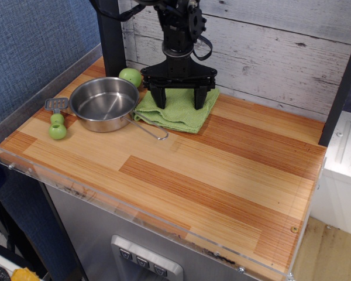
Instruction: Move the towel next to the pan.
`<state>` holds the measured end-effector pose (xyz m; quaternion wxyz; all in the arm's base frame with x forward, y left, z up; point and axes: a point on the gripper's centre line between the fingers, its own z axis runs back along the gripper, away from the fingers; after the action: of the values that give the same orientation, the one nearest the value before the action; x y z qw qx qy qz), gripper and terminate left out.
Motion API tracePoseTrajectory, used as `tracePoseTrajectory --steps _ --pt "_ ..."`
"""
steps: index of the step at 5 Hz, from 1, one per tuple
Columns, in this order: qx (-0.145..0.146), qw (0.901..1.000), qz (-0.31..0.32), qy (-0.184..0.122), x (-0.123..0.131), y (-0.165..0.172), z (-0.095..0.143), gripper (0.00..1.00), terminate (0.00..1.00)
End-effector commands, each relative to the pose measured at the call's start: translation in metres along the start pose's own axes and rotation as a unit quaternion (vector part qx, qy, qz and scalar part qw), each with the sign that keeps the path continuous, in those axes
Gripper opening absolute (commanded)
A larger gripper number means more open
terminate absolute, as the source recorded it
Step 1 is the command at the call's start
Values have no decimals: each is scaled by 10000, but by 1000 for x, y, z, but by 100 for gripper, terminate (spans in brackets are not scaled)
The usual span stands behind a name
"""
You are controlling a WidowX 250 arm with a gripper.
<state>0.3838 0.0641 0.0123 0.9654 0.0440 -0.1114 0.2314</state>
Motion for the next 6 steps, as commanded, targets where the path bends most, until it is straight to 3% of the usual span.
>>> tracePoseTrajectory --steps 1,4,6 --pt "-111 9997 76 -207 -2 11 26 100 0" --pt "-246 9985 191 -459 1 10 52 100 0" --pt "-629 9955 293 -644 9 14 105 100 0"
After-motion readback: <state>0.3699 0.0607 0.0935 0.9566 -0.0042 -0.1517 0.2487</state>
